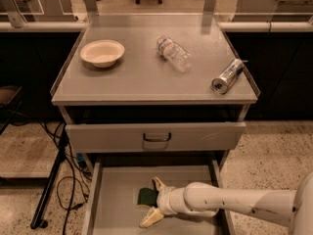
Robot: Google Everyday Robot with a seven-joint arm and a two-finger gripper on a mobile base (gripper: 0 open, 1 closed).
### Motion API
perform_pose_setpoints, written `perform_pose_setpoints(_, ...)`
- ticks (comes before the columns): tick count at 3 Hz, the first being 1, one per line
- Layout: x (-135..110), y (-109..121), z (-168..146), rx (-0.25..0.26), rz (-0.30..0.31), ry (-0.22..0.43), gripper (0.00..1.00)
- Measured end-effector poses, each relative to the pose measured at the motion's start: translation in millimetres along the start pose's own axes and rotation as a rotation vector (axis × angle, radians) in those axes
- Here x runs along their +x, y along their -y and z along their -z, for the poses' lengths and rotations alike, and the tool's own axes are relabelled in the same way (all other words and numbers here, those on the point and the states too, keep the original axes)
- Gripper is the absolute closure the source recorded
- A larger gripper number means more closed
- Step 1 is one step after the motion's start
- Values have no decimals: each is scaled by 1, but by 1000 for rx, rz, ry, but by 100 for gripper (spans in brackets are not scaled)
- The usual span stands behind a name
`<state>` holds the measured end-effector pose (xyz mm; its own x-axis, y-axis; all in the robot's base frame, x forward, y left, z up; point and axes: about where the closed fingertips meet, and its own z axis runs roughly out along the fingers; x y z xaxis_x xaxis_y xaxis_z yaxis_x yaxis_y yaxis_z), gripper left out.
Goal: Pick sponge from middle drawer and place on counter
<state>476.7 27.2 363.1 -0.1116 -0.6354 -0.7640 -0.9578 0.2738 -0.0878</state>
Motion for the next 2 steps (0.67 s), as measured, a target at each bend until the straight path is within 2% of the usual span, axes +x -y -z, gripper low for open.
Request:
perform_pose_setpoints(1, 16, 6, -12, 25, 6, -16, 0)
perform_pose_setpoints(2, 18, 7, -13, 28, 6, -18, 16)
